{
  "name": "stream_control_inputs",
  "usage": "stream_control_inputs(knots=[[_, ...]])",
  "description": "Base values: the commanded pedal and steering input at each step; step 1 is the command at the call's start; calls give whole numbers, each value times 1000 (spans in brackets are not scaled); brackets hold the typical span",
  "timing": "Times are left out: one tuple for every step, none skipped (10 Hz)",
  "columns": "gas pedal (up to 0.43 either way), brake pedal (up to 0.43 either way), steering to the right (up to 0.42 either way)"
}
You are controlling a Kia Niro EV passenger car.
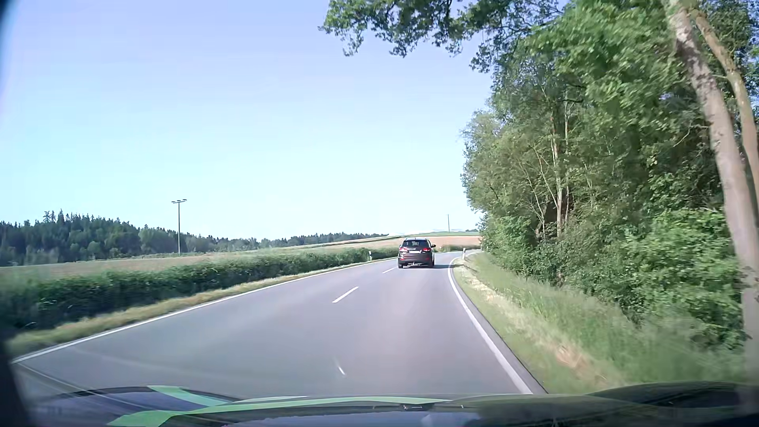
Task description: Follow the waypoints while adhering to traffic rules and regulations
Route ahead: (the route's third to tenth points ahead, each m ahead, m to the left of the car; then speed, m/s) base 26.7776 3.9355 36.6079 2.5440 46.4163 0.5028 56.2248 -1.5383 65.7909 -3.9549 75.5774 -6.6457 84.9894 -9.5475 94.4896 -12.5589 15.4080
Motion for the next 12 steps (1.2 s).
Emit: stream_control_inputs(knots=[[177, 0, 14], [177, 0, 14], [177, 0, 14], [177, 0, 14], [177, 0, 14], [177, 0, 14], [177, 0, 14], [177, 0, 14], [177, 0, 14], [189, 0, 14], [189, 0, 14], [189, 0, 12]])
